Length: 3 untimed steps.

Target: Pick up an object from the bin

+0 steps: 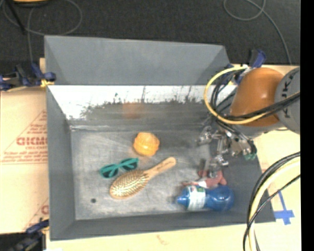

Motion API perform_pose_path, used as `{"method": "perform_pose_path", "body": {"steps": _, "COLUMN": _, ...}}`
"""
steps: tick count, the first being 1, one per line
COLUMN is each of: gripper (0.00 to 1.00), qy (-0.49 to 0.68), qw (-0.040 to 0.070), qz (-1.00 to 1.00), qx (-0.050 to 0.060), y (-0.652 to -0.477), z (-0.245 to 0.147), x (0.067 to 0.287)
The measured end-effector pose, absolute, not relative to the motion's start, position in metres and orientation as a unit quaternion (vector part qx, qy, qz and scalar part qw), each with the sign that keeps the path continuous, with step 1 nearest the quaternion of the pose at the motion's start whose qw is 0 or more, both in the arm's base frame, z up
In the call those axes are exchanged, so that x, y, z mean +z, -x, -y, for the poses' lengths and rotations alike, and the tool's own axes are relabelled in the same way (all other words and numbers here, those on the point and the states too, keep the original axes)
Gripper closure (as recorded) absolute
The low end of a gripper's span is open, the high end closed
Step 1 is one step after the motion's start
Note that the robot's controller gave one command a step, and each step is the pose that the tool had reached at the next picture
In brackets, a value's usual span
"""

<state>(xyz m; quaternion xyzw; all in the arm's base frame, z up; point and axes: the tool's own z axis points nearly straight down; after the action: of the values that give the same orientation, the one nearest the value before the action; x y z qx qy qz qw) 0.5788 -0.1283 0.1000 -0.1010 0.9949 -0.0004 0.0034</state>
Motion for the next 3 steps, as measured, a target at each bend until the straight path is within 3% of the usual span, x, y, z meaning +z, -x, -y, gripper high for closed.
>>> {"method": "perform_pose_path", "body": {"steps": 1, "gripper": 0.0, "qy": 0.251, "qw": 0.007, "qz": -0.968, "qx": 0.0, "y": -0.534, "z": 0.145, "x": 0.089}}
{"method": "perform_pose_path", "body": {"steps": 2, "gripper": 0.0, "qy": 0.252, "qw": 0.002, "qz": -0.968, "qx": -0.002, "y": -0.513, "z": 0.121, "x": 0.08}}
{"method": "perform_pose_path", "body": {"steps": 3, "gripper": 1.0, "qy": 0.503, "qw": 0.003, "qz": -0.864, "qx": -0.001, "y": -0.506, "z": 0.141, "x": 0.09}}
